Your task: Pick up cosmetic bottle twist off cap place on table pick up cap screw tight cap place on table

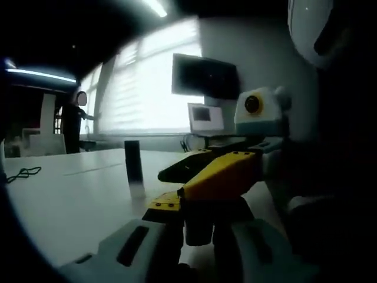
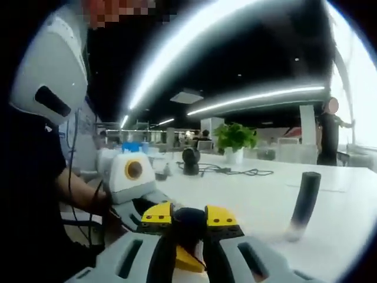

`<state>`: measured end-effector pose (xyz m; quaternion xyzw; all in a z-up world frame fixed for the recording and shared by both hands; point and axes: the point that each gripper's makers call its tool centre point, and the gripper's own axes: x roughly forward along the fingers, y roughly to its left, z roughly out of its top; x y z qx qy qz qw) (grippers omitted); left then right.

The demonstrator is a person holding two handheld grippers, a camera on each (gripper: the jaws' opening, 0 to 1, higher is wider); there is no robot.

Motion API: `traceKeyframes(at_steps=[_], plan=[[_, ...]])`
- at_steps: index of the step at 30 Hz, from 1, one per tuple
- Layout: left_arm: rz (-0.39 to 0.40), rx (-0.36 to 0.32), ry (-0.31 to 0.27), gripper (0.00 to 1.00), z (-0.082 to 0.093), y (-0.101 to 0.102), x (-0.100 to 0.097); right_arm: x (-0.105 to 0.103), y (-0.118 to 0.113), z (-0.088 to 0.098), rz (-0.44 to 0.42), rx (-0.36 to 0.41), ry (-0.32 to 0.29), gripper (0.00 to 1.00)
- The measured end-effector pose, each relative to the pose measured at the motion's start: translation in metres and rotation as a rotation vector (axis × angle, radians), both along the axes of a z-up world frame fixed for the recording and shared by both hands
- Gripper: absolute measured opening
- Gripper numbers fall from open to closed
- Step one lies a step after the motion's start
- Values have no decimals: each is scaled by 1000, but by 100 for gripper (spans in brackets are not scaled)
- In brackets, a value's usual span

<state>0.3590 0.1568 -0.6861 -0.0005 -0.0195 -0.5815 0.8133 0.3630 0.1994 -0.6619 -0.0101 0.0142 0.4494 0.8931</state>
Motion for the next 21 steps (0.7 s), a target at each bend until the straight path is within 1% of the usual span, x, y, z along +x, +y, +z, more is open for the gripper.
traceKeyframes(at_steps=[1,2,3,4,5,6,7,8,9,10,11,12,13,14,15,16,17,18,19,21], plan=[[1,9,-12,6,0,0,0,-1,0,-1,17,-3,-4,10],[-6,5,-7,6,0,-1,-1,-3,2,1,47,-2,-21,10],[-14,7,-15,6,0,-1,-2,-5,3,0,82,-2,-33,10],[-14,8,-14,6,0,-1,-3,-5,3,-1,95,-5,-26,10],[-18,10,-13,6,-1,-1,-3,-5,3,0,107,-1,-33,10],[-23,6,-20,6,0,-1,-4,-8,5,1,150,-7,-56,10],[-27,9,-3,6,-2,0,-3,-6,5,-1,160,-1,-29,10],[-27,8,-6,6,-1,0,-3,-6,5,0,174,-3,-37,10],[-43,-2,12,6,-1,1,-4,-10,8,1,219,-3,-38,10],[-33,2,5,6,-1,0,-4,-9,6,0,239,-1,-27,10],[-39,7,14,6,-3,0,-4,-10,7,-1,259,-16,-35,10],[-36,9,3,6,-2,1,-4,-10,7,0,278,-4,-35,9],[-42,1,8,6,-2,0,-5,-12,7,1,311,0,-35,9],[-44,2,8,6,-2,0,-5,-12,6,0,317,-6,-38,9],[-46,2,2,6,-2,1,-5,-14,7,0,342,-15,-51,9],[-70,-3,18,6,-3,0,-8,-17,8,0,369,-17,-40,9],[-58,-2,12,6,-2,0,-7,-15,8,0,364,-21,-49,9],[-83,-5,17,6,-3,0,-9,-19,9,-1,397,-32,-54,9],[-80,-4,5,6,-2,0,-9,-18,8,0,398,-29,-56,9],[-72,-7,11,7,-2,0,-7,-18,8,0,389,-34,-57,10]])
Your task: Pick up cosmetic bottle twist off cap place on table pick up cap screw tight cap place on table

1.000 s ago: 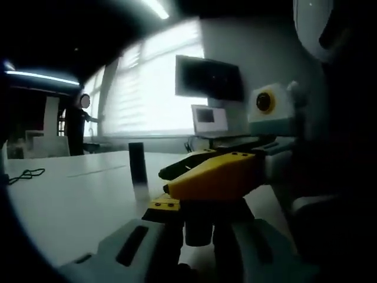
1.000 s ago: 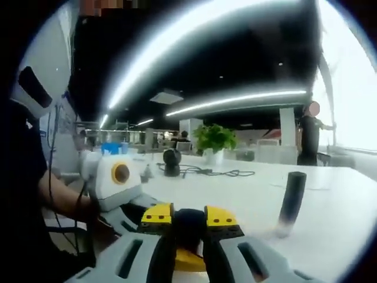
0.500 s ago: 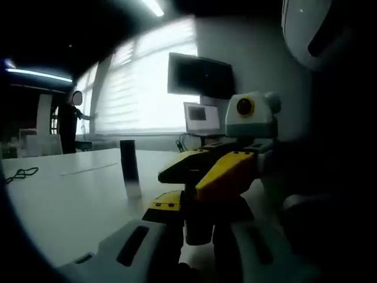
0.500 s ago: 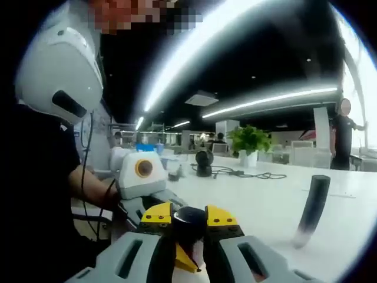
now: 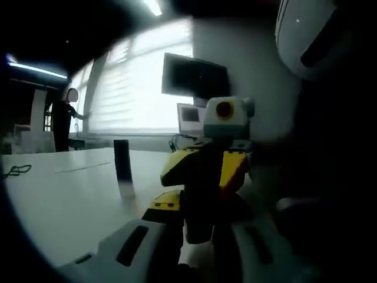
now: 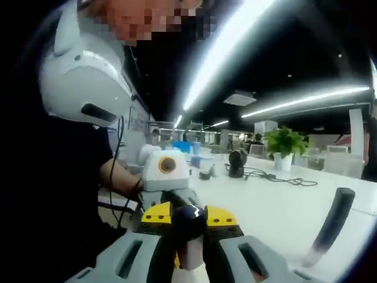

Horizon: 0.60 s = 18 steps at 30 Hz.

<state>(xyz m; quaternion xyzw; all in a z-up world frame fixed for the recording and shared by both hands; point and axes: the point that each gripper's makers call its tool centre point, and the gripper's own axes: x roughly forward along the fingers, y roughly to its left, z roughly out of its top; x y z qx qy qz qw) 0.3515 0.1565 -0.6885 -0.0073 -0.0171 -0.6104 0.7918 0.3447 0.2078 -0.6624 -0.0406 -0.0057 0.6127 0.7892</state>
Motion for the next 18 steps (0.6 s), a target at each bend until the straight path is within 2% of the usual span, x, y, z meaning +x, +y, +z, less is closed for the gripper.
traceKeyframes(at_steps=[1,10,13,18], plan=[[27,2,-15,7,0,1,3,4,-1,0,-30,4,1,10],[21,9,0,8,-1,-1,3,4,-3,-1,-119,43,-19,11],[59,5,8,9,-1,0,9,12,-2,-1,-191,40,-32,11],[89,-22,-2,9,4,3,13,17,-3,4,-266,97,-22,11]])
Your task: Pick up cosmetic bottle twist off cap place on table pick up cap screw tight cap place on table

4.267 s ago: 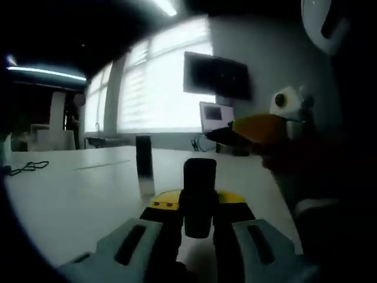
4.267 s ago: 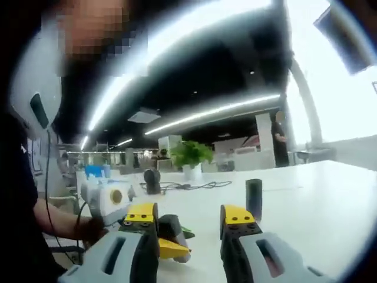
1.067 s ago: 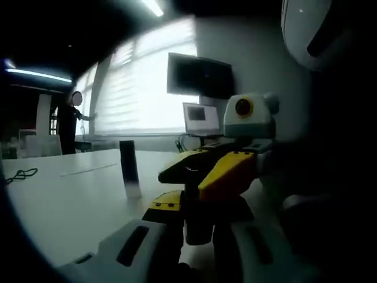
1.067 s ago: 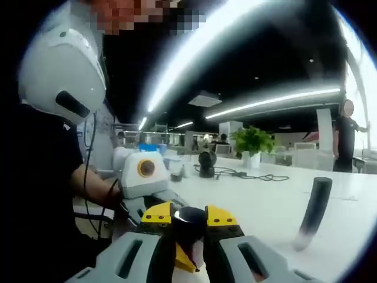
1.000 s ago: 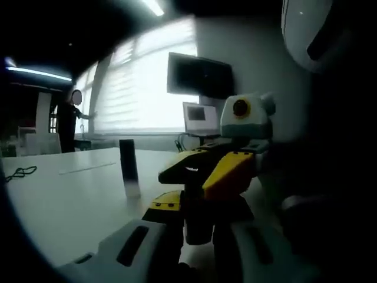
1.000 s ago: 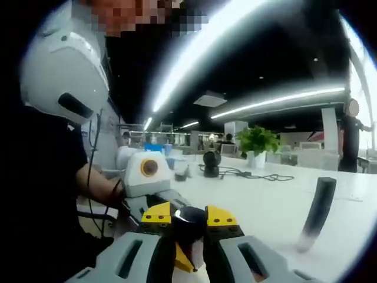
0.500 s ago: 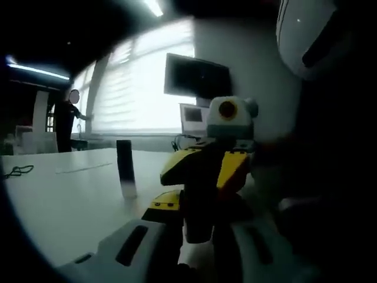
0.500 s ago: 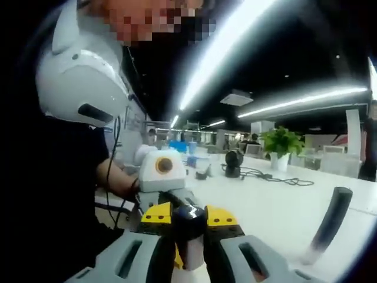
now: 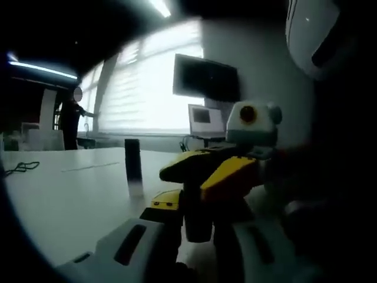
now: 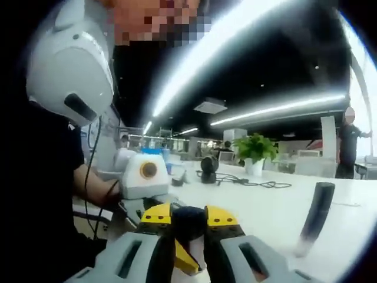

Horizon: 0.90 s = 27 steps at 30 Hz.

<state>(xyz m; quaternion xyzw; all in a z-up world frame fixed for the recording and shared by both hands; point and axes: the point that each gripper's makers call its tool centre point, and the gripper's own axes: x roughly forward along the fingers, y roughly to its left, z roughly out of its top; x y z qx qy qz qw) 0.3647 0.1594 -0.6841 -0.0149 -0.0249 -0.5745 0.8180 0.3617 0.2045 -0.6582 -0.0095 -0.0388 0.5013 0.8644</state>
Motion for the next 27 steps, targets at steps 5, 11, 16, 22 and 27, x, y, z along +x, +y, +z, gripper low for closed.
traceKeyframes(at_steps=[5,11,16,22,27], plan=[[6,-29,-4,10,5,1,0,2,-2,4,-32,64,28,11],[7,-28,10,10,3,0,1,0,1,8,-52,80,12,11],[10,-20,38,10,1,-1,-2,-4,4,8,-64,66,0,12],[33,3,-41,10,3,-4,-3,-5,-1,10,-117,52,16,14],[47,61,-25,10,-8,-10,-9,-1,2,13,-157,94,46,53]])
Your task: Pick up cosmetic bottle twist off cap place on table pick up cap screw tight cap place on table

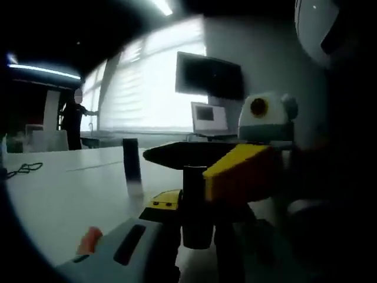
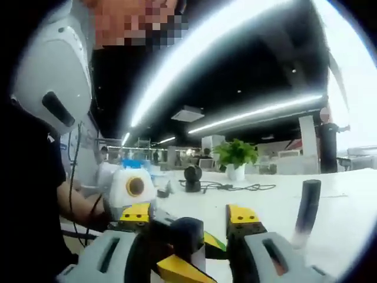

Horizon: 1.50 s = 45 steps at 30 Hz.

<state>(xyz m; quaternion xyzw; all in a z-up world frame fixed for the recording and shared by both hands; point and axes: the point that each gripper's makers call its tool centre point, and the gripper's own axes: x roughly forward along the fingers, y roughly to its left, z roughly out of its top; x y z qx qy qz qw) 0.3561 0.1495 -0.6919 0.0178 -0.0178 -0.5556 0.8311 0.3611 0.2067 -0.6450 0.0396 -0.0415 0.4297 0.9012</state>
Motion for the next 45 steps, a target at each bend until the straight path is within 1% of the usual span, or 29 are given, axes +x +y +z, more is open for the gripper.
traceKeyframes(at_steps=[2,3,4,5,6,7,8,9,10,11,12,13,14,15,18,19,20,21,22,23,29,31,33,34,37,40,43,44,45], plan=[[2,2,-12,10,-1,-1,-1,6,-6,-5,-82,-81,-34,38],[7,2,-16,10,-1,-1,0,7,-4,-8,-94,-105,-23,38],[16,-3,-25,10,1,0,2,5,-1,-3,-93,-62,-19,38],[22,-8,-32,10,2,1,3,8,-3,-4,-127,-44,11,38],[25,-5,-24,10,1,1,4,8,-1,-5,-133,-53,4,38],[36,0,-17,10,0,3,6,11,-5,-7,-181,-69,0,39],[40,1,-16,10,-1,3,7,13,-6,-9,-202,-94,-7,38],[48,3,-14,10,-1,4,9,13,-5,-9,-221,-97,-18,38],[56,-1,-13,10,-1,5,10,12,-5,-8,-230,-92,-20,34],[57,-6,-7,10,0,5,11,15,-11,-10,-294,-115,-17,24],[60,-6,-8,10,0,6,11,15,-12,-6,-315,-119,-50,17],[67,-9,-10,10,0,7,12,16,-15,-5,-361,-110,-45,15],[70,-8,-4,10,0,7,13,16,-14,-7,-367,-108,-31,15],[74,-8,-1,10,0,8,14,18,-15,-7,-394,-94,-31,15],[85,-5,-7,10,0,9,16,20,-13,-9,-421,-96,-16,15],[88,-3,-14,10,0,9,16,20,-13,-9,-429,-98,-23,15],[89,-1,-21,10,0,9,16,21,-13,-10,-430,-101,-20,15],[87,1,-21,10,0,9,16,21,-11,-12,-417,-90,1,15],[83,-1,-20,10,0,9,15,21,-12,-12,-427,-91,1,15],[83,-3,-22,10,1,8,15,22,-12,-13,-431,-107,1,15],[92,-7,-15,10,1,10,17,24,-10,-15,-419,-99,25,13],[96,0,-22,10,0,10,17,24,-9,-16,-415,-114,22,13],[95,2,-13,10,-1,10,18,24,-8,-17,-412,-110,33,13],[94,-4,-10,10,0,10,17,24,-8,-15,-410,-108,26,12],[90,-5,-7,10,0,10,17,22,-5,-15,-384,-136,3,12],[82,-4,-19,9,1,10,16,20,-4,-15,-358,-135,-6,11],[68,0,-16,9,1,10,14,17,-3,-15,-311,-133,0,11],[64,1,-20,9,1,10,13,16,-3,-15,-294,-117,17,11],[57,-5,-18,9,2,10,12,15,-3,-14,-271,-107,19,11]])
